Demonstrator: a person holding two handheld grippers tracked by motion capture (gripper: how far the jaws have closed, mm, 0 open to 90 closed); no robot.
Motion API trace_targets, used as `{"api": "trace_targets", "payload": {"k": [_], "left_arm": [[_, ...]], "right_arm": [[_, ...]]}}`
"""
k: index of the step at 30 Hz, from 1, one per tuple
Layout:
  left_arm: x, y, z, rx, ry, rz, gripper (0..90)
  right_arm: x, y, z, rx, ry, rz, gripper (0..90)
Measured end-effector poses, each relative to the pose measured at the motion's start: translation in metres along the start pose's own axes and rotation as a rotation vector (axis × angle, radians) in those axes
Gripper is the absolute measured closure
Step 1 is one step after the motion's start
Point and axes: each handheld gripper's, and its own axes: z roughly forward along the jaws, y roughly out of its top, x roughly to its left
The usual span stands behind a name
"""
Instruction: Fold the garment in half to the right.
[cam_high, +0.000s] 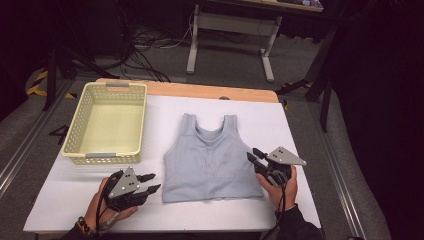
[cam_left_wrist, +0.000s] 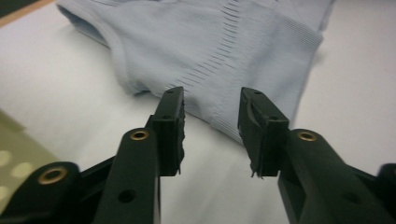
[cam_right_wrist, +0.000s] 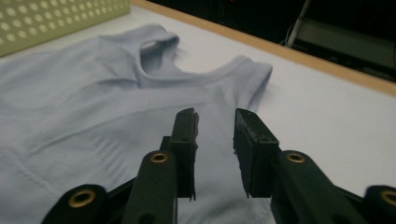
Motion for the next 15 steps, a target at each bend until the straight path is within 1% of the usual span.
{"api": "trace_targets", "payload": {"k": [1,2,3,4,6,8,9,10,11,12,13,14,15], "left_arm": [[0.001,0.000,0.000,-0.001,0.019,-0.004,58.1],[0.002,0.000,0.000,0.001,0.038,-0.006,53.6],[0.002,0.000,0.000,0.005,0.051,-0.010,50.0],[0.002,-0.001,0.001,0.010,0.064,-0.013,46.7],[0.004,-0.003,0.001,0.019,0.077,-0.018,40.3],[0.005,-0.005,-0.001,0.021,0.092,-0.022,34.1],[0.005,-0.005,-0.002,0.016,0.097,-0.025,30.8],[0.005,-0.006,-0.002,0.012,0.096,-0.024,27.0],[0.005,-0.007,-0.003,0.005,0.093,-0.026,23.6],[0.005,-0.007,-0.003,0.003,0.098,-0.025,23.6],[0.005,-0.008,-0.003,0.006,0.107,-0.026,22.0],[0.005,-0.009,-0.003,0.014,0.111,-0.023,20.2],[0.005,-0.010,-0.002,0.014,0.108,-0.029,18.7]], "right_arm": [[0.004,0.004,-0.004,-0.025,0.012,-0.011,65.1],[0.010,0.009,-0.009,-0.055,0.037,-0.017,62.6],[0.015,0.013,-0.011,-0.072,0.042,-0.028,59.9],[0.020,0.015,-0.013,-0.082,0.046,-0.037,57.2],[0.034,0.021,-0.013,-0.097,0.067,-0.062,52.8],[0.046,0.024,-0.011,-0.102,0.081,-0.082,50.1],[0.053,0.025,-0.009,-0.103,0.101,-0.093,50.0],[0.062,0.026,-0.006,-0.097,0.132,-0.111,50.0],[0.076,0.028,-0.001,-0.080,0.162,-0.147,47.6],[0.076,0.028,-0.001,-0.080,0.162,-0.147,47.6],[0.082,0.028,0.002,-0.068,0.176,-0.162,46.2],[0.092,0.028,0.007,-0.054,0.204,-0.179,44.7],[0.098,0.028,0.010,-0.045,0.221,-0.186,42.9]]}}
